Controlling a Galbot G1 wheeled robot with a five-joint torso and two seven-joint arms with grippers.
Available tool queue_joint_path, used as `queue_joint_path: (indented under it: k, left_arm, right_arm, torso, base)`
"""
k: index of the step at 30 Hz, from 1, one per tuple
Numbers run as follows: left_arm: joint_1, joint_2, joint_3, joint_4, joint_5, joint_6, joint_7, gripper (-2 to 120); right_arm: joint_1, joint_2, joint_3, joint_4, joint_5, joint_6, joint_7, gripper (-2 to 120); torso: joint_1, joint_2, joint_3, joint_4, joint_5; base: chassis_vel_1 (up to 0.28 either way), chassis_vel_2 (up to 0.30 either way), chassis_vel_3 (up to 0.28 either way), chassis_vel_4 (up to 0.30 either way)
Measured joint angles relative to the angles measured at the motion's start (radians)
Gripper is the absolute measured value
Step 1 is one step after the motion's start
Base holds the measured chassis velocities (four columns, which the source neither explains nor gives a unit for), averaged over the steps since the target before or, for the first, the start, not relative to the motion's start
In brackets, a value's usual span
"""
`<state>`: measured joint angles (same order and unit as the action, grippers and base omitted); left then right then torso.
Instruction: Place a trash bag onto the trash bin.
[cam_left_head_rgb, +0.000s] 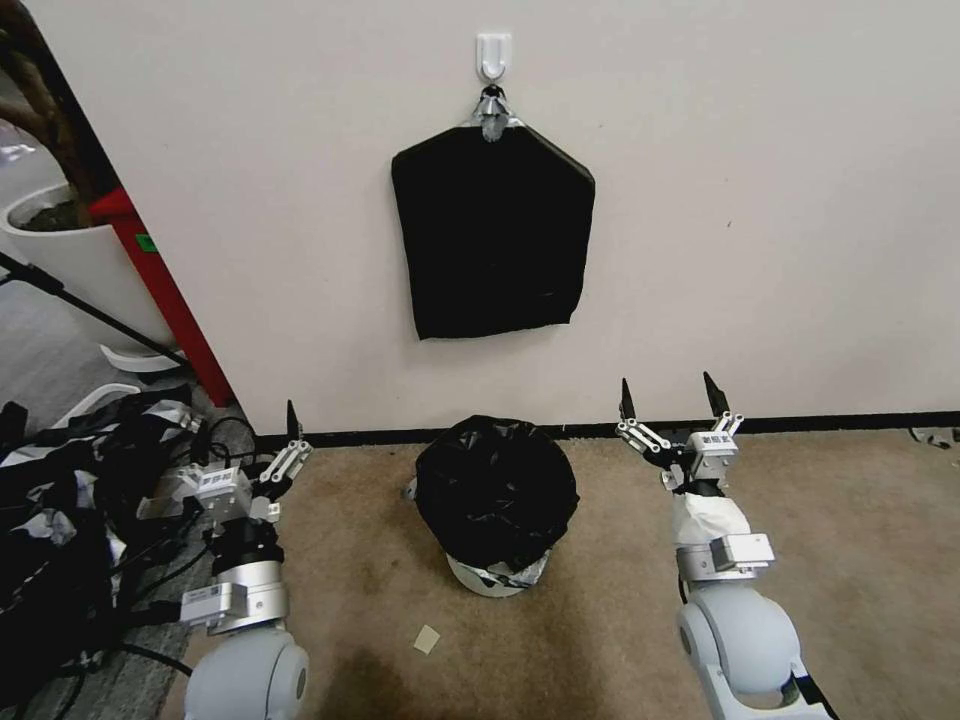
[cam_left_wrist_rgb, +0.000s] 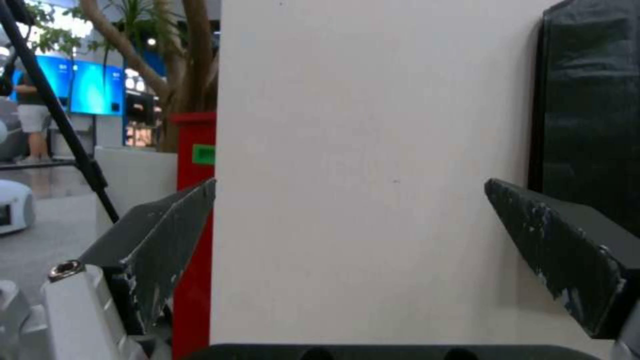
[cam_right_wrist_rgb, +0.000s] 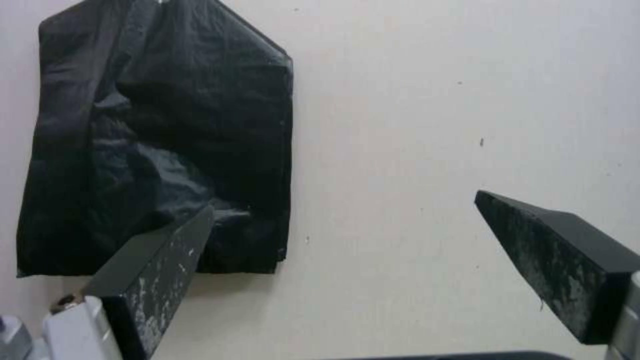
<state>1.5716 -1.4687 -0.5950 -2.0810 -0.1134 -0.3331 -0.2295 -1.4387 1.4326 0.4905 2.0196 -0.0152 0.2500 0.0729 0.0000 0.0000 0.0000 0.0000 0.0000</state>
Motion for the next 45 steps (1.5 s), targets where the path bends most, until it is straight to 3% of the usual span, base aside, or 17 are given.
queue_joint_path:
  k: [45]
  left_arm:
    - [0.0,0.001,0.002,0.001,-0.002,0.002,-0.001,100]
  right_arm:
    - [0.001,-0.001,-0.002,0.001,0.001,-0.002,0.002,100]
  torso:
    - [0.0,0.0,0.0,0.0,0.0]
  base:
    - [0.0,0.0,0.0,0.0]
